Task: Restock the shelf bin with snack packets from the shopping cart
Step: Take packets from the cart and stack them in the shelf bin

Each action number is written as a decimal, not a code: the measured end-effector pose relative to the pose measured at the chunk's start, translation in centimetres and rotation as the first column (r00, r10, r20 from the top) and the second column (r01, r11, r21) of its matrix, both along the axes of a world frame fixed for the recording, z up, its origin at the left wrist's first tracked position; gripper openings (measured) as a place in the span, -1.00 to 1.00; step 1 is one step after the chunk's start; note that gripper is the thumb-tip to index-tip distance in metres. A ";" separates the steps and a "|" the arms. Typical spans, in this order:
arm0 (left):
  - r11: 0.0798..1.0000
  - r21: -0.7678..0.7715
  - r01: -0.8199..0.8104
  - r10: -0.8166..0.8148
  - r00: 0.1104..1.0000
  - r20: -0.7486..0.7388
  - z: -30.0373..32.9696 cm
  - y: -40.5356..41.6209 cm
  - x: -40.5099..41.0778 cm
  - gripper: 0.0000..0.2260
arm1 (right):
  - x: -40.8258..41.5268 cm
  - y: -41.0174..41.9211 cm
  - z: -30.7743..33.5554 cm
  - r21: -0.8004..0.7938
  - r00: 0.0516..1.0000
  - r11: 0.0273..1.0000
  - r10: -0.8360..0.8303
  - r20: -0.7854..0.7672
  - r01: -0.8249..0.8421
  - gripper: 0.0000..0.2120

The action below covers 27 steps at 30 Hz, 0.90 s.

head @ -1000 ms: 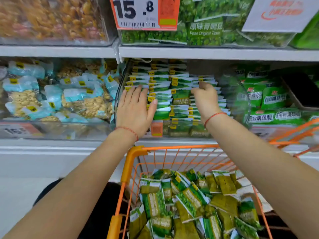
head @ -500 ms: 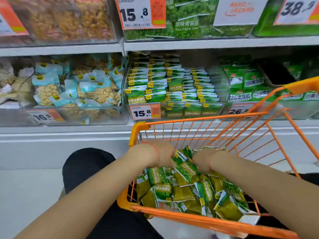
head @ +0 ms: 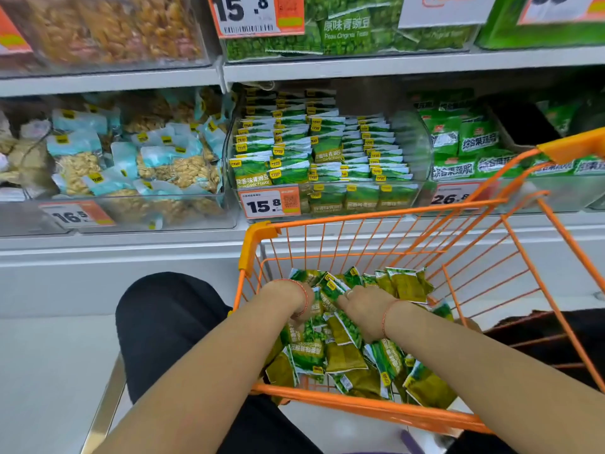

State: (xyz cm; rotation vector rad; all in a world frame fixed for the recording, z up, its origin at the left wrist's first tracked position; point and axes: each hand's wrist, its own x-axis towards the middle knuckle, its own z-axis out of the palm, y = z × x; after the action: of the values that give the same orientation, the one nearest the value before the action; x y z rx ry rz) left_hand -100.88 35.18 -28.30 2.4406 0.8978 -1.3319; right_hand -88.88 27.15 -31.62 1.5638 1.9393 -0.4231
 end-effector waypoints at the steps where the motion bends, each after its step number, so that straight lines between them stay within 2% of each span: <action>1: 1.000 -0.007 -0.002 0.002 1.000 0.015 0.0 0.1 0.0 -0.74 | 0.2 0.1 0.1 0.014 1.000 1.000 -0.015 -0.011 0.015 -0.33; 3: 0.999 -0.015 -0.042 0.043 0.994 0.100 -0.3 0.6 0.0 -0.85 | 1.0 0.3 0.6 0.032 0.990 0.992 -0.118 -0.077 0.121 -0.31; 4: 0.996 -0.011 -0.087 0.088 0.982 0.170 -0.5 0.9 0.1 -0.84 | 1.5 0.4 1.0 0.043 0.972 0.978 -0.197 -0.130 0.204 -0.34; 7: 0.966 -0.104 -0.235 0.257 0.897 0.361 0.0 1.7 0.4 -0.59 | 3.3 0.6 2.8 0.018 0.848 0.893 -0.422 -0.321 0.450 -0.47; 8: 0.943 -0.173 -0.285 0.332 0.850 0.409 0.6 1.8 0.5 -0.51 | 4.0 0.6 3.4 -0.061 0.749 0.836 -0.518 -0.413 0.545 -0.48; 10: 0.871 -0.334 -0.361 0.486 0.731 0.479 1.7 1.8 0.5 -0.37 | 4.9 0.0 4.7 -0.276 0.439 0.668 -0.691 -0.574 0.691 -0.36; 11: 0.822 -0.420 -0.386 0.565 0.653 0.505 2.2 1.7 0.3 -0.35 | 5.1 -0.5 5.4 -0.349 0.314 0.599 -0.731 -0.606 0.720 -0.28; 14: 0.657 -0.607 -0.446 0.753 0.402 0.520 3.0 1.8 -0.1 -0.32 | 5.3 -1.5 7.0 -0.425 0.103 0.470 -0.755 -0.647 0.774 -0.22; 15: 0.587 -0.676 -0.446 0.810 0.313 0.496 3.1 1.8 -0.2 -0.31 | 5.4 -1.7 7.3 -0.455 0.044 0.445 -0.750 -0.659 0.771 -0.22; 17: 0.469 -0.794 -0.386 0.883 0.195 0.427 3.1 2.2 -0.4 -0.21 | 5.5 -2.1 7.7 -0.495 -0.044 0.425 -0.724 -0.689 0.758 -0.20; 19: 0.399 -0.867 -0.296 0.914 0.204 0.351 3.1 2.5 -0.8 -0.07 | 5.5 -2.3 8.4 -0.514 -0.083 0.447 -0.690 -0.719 0.732 -0.18; 20: 0.380 -0.890 -0.254 0.919 0.216 0.331 3.2 2.5 -1.0 -0.11 | 5.5 -2.4 8.7 -0.500 -0.072 0.468 -0.674 -0.735 0.729 -0.18; 21: 0.361 -0.909 -0.208 0.925 0.208 0.319 3.3 2.4 -1.1 -0.25 | 5.6 -2.4 8.9 -0.470 -0.042 0.489 -0.659 -0.751 0.734 -0.21; 23: 0.309 -0.947 -0.087 0.946 0.129 0.297 3.8 1.9 -1.2 -0.58 | 5.5 -2.4 9.7 -0.408 0.037 0.534 -0.638 -0.769 0.740 -0.31; 24: 0.267 -0.964 -0.019 0.961 0.077 0.264 4.3 1.7 -1.3 -0.66 | 5.5 -2.4 9.9 -0.371 0.071 0.558 -0.616 -0.784 0.742 -0.37; 26: 0.151 -0.980 0.129 0.989 -0.020 0.150 5.0 1.5 -1.6 -0.71 | 5.4 -2.3 10.6 -0.312 0.110 0.596 -0.565 -0.818 0.740 -0.54; 27: 0.103 -0.976 0.192 0.994 -0.054 0.094 5.3 1.5 -1.8 -0.65 | 5.2 -2.4 11.0 -0.303 0.082 0.599 -0.528 -0.845 0.741 -0.73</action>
State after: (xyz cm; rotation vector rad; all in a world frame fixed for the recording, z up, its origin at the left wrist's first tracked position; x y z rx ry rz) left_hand -102.65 36.73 -23.03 0.9656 0.4359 0.3492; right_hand -83.63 24.78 -20.62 2.7131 1.7485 -1.8664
